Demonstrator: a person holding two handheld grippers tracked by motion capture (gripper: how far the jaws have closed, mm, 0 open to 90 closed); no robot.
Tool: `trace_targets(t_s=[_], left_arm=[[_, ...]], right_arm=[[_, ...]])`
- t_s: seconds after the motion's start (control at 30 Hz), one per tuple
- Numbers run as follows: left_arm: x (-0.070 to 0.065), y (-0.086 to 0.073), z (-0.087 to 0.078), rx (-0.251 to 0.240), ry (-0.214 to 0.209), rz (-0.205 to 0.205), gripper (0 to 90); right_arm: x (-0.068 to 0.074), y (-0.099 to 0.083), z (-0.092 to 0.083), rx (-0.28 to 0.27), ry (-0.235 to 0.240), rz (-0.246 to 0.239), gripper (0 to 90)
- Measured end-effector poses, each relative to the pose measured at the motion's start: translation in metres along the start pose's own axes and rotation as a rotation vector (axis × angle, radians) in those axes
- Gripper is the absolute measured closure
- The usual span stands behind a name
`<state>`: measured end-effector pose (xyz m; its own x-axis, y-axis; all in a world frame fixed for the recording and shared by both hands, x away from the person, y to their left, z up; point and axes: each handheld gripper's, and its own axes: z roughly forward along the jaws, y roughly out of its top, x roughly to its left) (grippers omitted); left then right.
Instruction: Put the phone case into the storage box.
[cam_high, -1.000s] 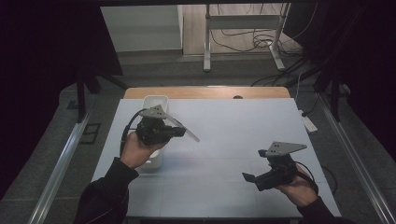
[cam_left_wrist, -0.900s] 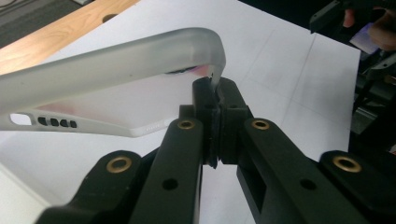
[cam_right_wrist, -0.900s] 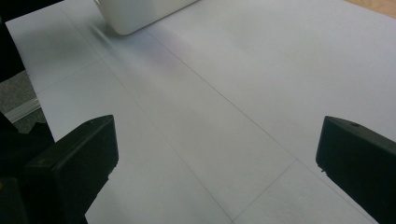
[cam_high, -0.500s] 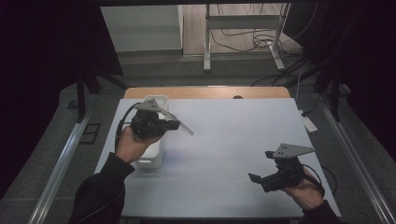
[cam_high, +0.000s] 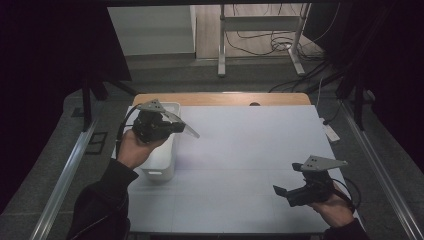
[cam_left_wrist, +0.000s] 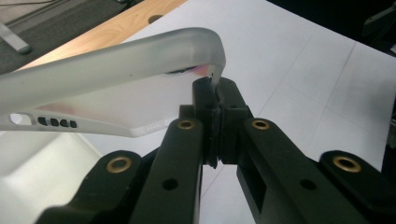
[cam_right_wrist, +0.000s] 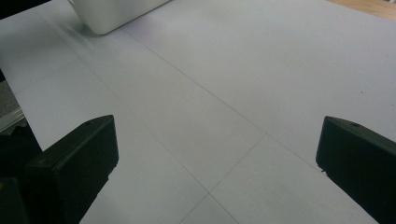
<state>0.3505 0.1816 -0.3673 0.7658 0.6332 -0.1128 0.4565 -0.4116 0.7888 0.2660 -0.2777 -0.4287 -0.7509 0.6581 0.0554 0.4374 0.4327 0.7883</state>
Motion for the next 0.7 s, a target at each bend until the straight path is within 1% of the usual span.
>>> trace_targets(t_s=[0.17, 0.23, 0.37, 0.4, 0.5, 0.7], left_arm=[[0.007, 0.001, -0.005, 0.005, 0.027, -0.010, 88.2], [0.009, 0.001, -0.005, 0.005, 0.031, -0.011, 88.3], [0.014, 0.002, -0.009, 0.008, 0.055, -0.019, 88.3], [0.017, 0.003, -0.010, 0.011, 0.069, -0.024, 88.2], [0.020, 0.003, -0.010, 0.013, 0.079, -0.028, 88.3], [0.028, 0.005, -0.012, 0.028, 0.117, -0.038, 88.3]], right_arm=[[-0.003, -0.004, -0.005, -0.001, -0.023, 0.004, 0.0], [-0.004, -0.006, -0.006, -0.001, -0.029, 0.007, 0.0], [-0.006, -0.009, -0.009, 0.007, -0.047, 0.011, 0.0], [-0.006, -0.010, -0.009, 0.007, -0.049, 0.013, 0.0], [-0.008, -0.013, -0.010, 0.008, -0.062, 0.017, 0.0], [-0.011, -0.017, -0.013, 0.019, -0.080, 0.026, 0.0]])
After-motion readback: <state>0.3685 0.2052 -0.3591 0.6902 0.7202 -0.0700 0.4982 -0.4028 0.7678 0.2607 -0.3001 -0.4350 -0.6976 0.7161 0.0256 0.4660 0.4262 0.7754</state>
